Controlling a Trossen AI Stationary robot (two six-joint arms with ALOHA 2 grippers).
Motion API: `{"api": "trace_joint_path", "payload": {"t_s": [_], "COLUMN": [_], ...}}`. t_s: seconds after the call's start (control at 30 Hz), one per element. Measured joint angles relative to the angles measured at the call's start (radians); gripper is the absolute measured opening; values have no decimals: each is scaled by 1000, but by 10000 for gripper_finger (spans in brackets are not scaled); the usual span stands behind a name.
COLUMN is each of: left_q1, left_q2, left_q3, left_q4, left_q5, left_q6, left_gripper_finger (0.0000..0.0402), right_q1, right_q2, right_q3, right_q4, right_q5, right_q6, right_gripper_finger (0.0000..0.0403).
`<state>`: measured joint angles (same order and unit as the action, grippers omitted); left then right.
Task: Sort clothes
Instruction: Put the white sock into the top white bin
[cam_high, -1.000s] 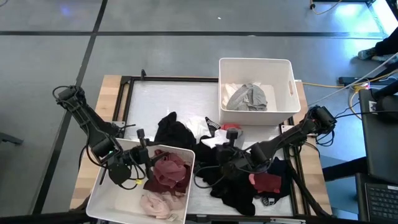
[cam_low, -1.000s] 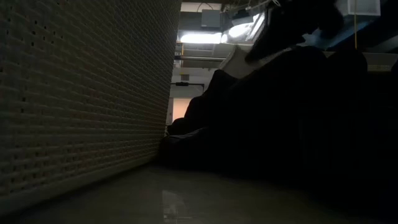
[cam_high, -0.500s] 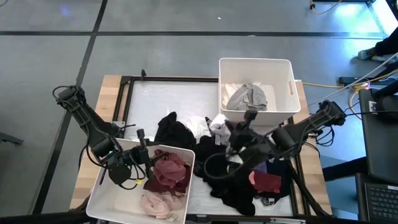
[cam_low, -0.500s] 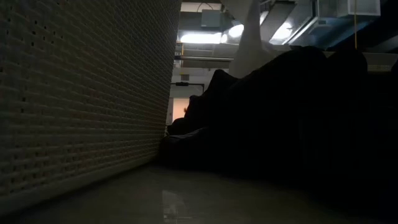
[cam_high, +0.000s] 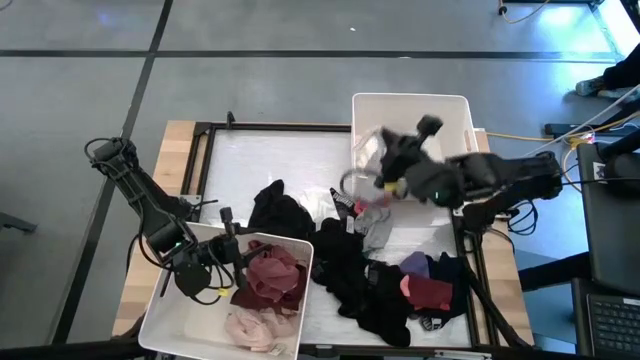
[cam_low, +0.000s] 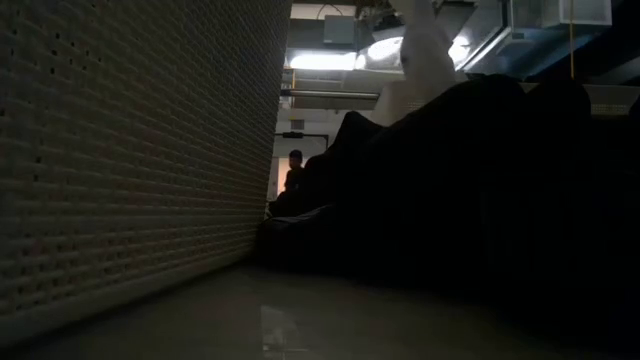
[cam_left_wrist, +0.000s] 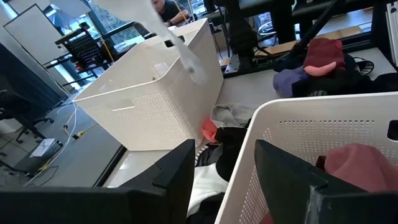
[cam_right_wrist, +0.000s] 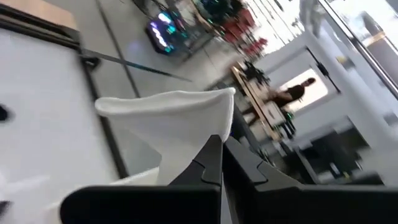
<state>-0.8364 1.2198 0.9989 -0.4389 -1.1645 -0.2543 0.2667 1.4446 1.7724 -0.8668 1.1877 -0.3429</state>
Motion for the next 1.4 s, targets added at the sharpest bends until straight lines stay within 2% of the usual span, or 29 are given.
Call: {"api": "trace_joint_path", "payload": {"t_s": [0.17,0.3,0.5,0.7,0.93,1.07,1.2,1.4], "left_q1": [0,0,0,0,0,0,0,0], "left_q2": [0,0,0,0,0,0,0,0], "left_q3": [0,0,0,0,0,0,0,0], "left_q4": [0,0,0,0,0,0,0,0], "left_q5": [0,0,0,0,0,0,0,0], "left_q6": [0,0,2,3,2,1,1,0], "left_gripper_finger": [156,156,156,156,156,156,156,156], "right_q1": [-143,-273,-452,-566,-637,-657,-683,-679], "right_q2": [-44,-76,-91,-89,-89,-84,-81,-80], "right_q3": [6,4,-68,-222,-415,-491,-499,-453], "right_q4": [-38,-131,-243,-231,-118,-55,-54,-117], "right_q5": [-2,-16,-229,-431,-579,-615,-658,-758], "right_q6": [-5,82,257,335,343,411,451,451], "right_gripper_finger": [7,7,7,8,8,9,41,142]}}
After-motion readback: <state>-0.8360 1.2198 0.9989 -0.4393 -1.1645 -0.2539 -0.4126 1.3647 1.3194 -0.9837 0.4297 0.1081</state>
